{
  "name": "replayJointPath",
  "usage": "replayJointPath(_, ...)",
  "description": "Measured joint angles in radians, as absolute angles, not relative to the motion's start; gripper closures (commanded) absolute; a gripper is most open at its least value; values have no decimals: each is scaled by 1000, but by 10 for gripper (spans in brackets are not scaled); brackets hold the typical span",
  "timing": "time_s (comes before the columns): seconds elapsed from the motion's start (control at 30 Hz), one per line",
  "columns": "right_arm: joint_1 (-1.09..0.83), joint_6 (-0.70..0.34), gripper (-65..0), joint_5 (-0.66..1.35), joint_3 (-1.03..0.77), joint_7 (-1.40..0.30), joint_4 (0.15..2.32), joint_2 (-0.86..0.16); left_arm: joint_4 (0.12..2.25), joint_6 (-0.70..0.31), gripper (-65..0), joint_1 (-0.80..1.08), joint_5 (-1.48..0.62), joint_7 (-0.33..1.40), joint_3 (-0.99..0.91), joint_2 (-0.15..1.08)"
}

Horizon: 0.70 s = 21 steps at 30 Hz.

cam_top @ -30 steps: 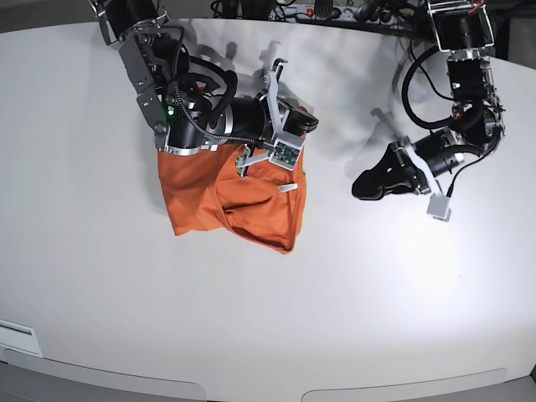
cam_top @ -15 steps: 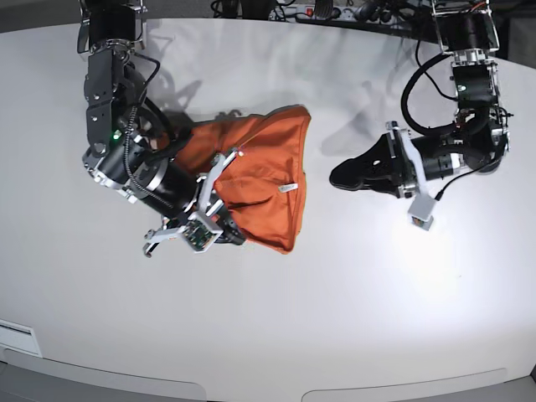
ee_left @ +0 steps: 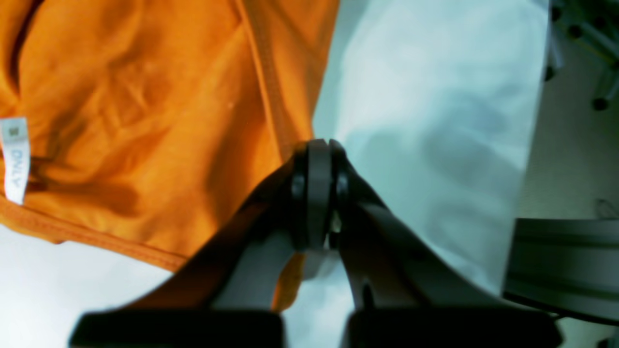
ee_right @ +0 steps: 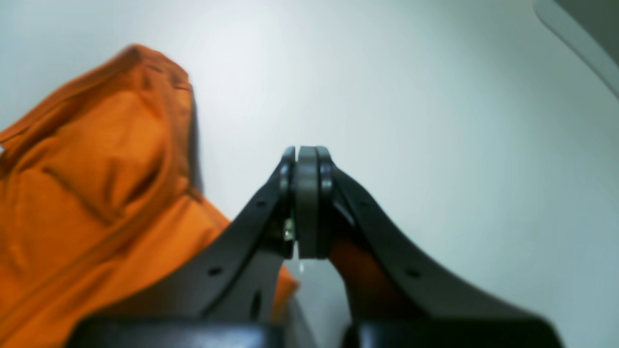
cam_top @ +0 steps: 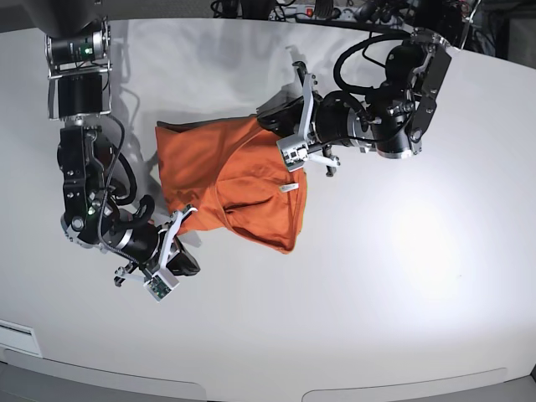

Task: Fold the T-shirt properly
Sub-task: 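Grasp the bundle's sides with both grippers and square it up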

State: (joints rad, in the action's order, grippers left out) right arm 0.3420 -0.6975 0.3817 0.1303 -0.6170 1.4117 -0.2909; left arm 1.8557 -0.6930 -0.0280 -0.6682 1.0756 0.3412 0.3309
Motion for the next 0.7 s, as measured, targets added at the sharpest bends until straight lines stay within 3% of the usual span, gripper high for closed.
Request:
replayJointPath(0.23,321,-697,0,474,157,-627,1337,-358,1794,-693,0,-37,-582,963,341,398)
replayJointPath(0.53,205,-696,0,537,158,-643,1348,-363,1639,-702,0,-104,-577,843,347,439)
replayJointPath(0.7,132,-692,0,532,156,-671,1455,-381,1501,-709,0,-191,-591,798,346,437)
